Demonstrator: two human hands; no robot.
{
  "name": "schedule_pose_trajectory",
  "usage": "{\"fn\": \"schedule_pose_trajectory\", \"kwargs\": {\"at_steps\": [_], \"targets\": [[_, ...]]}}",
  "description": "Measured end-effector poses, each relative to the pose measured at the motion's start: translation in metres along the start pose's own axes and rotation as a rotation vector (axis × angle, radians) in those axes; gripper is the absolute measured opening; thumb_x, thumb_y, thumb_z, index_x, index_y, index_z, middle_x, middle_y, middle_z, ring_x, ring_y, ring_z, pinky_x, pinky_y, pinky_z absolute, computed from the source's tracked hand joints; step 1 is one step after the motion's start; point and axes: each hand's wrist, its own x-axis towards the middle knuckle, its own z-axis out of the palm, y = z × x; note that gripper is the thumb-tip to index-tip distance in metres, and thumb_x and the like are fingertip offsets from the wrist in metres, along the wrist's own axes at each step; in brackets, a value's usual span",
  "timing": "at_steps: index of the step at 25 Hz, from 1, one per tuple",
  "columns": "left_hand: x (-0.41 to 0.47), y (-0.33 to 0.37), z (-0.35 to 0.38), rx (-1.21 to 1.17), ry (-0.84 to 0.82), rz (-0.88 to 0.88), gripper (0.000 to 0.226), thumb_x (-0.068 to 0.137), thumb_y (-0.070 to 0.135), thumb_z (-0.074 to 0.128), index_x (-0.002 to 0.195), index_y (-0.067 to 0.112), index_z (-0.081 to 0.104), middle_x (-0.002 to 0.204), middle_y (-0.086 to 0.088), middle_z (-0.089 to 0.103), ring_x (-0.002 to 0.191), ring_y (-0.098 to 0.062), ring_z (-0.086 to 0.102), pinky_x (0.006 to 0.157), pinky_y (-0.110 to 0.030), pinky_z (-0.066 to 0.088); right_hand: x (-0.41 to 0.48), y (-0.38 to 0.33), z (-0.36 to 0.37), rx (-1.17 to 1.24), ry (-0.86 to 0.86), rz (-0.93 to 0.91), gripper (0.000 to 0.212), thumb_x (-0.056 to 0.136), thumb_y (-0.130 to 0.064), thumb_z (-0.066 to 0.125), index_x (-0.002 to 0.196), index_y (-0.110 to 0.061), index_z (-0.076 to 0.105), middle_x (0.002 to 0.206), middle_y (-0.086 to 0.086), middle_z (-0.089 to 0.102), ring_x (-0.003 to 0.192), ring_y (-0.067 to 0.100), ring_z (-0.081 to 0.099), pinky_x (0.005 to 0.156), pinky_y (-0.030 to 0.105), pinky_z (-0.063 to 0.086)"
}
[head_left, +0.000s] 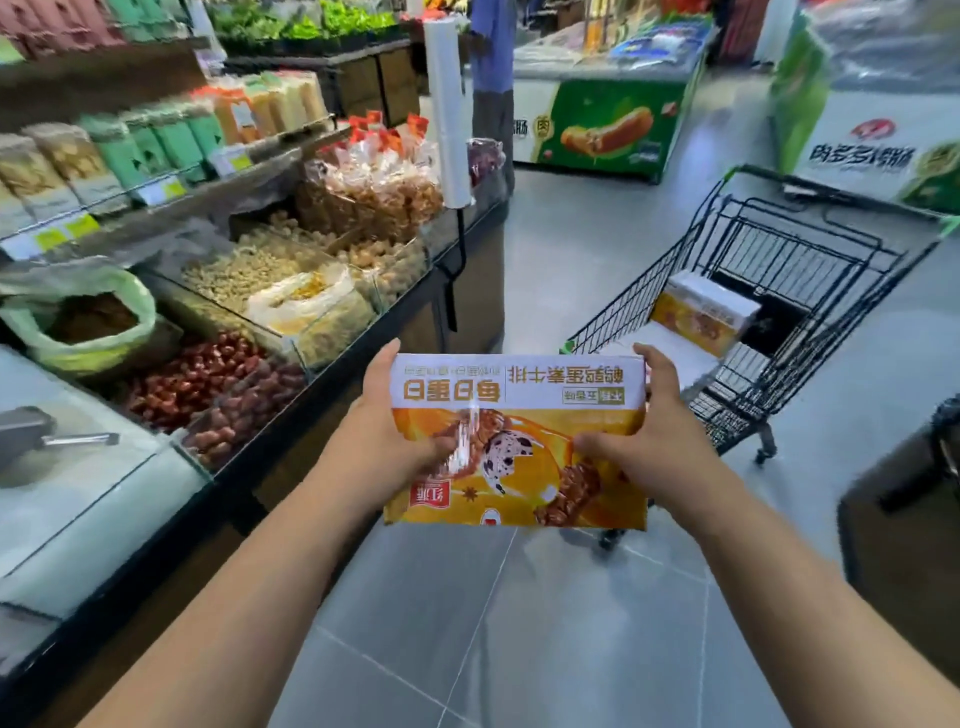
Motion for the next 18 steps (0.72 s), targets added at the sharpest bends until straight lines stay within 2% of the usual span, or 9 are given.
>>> {"fn": "schedule_pose_trajectory", "kwargs": {"at_steps": [8, 15, 18], "targets": [[0.152, 0.063, 0.083, 0.037, -0.120, 0.086, 0.109, 0.076, 0.020, 0.081, 0.149, 0.043, 0.004, 0.117, 0.009, 0.058, 0.101, -0.017, 0.063, 0.093, -0.045, 0.052, 0.134, 0.051, -0.059, 0.019, 0.121, 0.061, 0.107, 0.064, -0.019, 0.088, 0.141, -0.044, 0.018, 0.126, -0.003, 0.057, 0.111, 0.020, 0.058, 0.100, 0.041, 0.046], [0.281, 0.139, 0.176, 0.059, -0.164, 0.110, 0.106, 0.073, 0.022, 0.083, 0.146, 0.044, 0.008, 0.113, 0.014, 0.058, 0.095, -0.014, 0.066, 0.089, -0.045, 0.054, 0.260, 0.083, -0.146, -0.001, 0.144, 0.096, 0.103, 0.065, -0.014, 0.087, 0.143, -0.034, 0.022, 0.109, -0.011, 0.061, 0.102, 0.016, 0.061, 0.093, 0.037, 0.049], [0.323, 0.160, 0.209, 0.078, -0.207, 0.126, 0.103, 0.073, 0.023, 0.083, 0.142, 0.043, 0.009, 0.111, 0.014, 0.060, 0.094, -0.014, 0.066, 0.088, -0.043, 0.055, 0.300, 0.099, -0.173, -0.022, 0.185, 0.124, 0.092, 0.065, -0.014, 0.087, 0.134, -0.034, 0.029, 0.101, -0.013, 0.060, 0.099, 0.015, 0.060, 0.087, 0.034, 0.049]]}}
